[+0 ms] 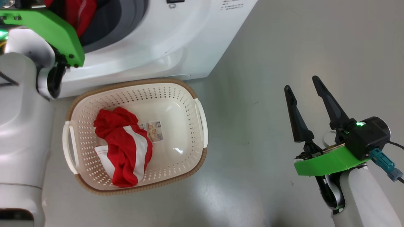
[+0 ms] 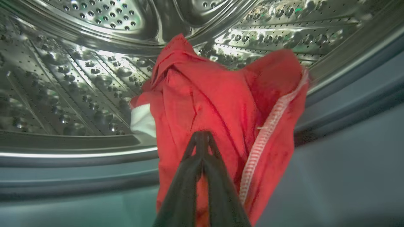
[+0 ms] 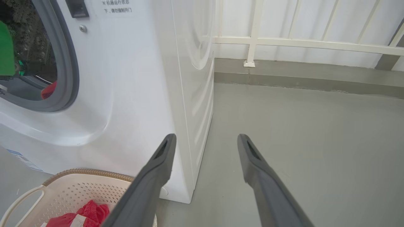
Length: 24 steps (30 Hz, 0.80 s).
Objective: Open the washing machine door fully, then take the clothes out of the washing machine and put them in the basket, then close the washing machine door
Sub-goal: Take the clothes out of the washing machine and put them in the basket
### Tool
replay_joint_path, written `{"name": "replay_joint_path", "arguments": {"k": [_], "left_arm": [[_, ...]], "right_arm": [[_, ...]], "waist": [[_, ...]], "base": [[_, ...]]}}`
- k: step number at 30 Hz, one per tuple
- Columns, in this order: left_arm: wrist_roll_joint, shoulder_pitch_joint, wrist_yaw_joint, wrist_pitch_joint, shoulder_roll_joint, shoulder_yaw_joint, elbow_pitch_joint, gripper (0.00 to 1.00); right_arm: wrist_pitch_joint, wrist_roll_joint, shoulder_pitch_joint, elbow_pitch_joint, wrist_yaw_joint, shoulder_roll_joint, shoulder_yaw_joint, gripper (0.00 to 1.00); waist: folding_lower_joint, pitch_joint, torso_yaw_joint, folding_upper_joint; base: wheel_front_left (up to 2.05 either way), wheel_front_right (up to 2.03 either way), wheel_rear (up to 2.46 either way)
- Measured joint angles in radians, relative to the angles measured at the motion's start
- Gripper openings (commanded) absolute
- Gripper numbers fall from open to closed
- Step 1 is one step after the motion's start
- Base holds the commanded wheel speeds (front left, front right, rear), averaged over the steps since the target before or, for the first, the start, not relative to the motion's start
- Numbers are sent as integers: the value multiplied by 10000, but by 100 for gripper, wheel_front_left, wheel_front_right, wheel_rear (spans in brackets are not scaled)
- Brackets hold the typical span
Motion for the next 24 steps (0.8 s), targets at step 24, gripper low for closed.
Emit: {"name": "replay_joint_path", "arguments": {"k": [24], "left_arm": [[-15,1400,267,-2443,-115,-221,-1473,0]], "right_arm": [[0,-15,20,113,0,-10,-109,100]], "waist": [[0,-736,328,0]], "base": [[0,0,0]]}}
